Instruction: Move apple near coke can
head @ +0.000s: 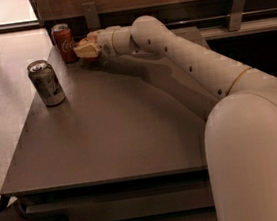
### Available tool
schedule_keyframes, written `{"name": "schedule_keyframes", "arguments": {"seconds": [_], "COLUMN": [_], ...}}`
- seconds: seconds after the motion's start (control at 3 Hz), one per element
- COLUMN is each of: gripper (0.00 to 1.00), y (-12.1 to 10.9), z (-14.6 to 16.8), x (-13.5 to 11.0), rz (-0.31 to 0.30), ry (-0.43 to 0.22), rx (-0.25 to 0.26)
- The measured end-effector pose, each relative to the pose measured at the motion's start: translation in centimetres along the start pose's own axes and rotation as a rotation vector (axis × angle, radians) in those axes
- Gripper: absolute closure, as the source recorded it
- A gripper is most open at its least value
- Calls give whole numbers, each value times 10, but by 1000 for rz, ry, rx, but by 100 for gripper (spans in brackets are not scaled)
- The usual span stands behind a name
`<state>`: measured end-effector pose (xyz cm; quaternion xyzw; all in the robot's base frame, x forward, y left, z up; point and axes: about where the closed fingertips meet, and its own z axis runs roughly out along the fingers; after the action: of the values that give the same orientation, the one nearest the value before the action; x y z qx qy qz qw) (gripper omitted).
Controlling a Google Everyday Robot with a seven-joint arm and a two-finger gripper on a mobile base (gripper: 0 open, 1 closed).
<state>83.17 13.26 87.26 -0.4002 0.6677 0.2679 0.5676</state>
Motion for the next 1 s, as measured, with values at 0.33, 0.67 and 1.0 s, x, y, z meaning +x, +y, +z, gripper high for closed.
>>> {"name": "schedule_keyframes", "arguments": {"seconds": [0.33,0.67,1.0], "gripper": [75,52,30], "y": [3,4,6], "z": [3,5,7], "x": [1,2,2], "rz": [-1,0,0], "ry": [4,4,4], "rx": [-5,-8,-12]}}
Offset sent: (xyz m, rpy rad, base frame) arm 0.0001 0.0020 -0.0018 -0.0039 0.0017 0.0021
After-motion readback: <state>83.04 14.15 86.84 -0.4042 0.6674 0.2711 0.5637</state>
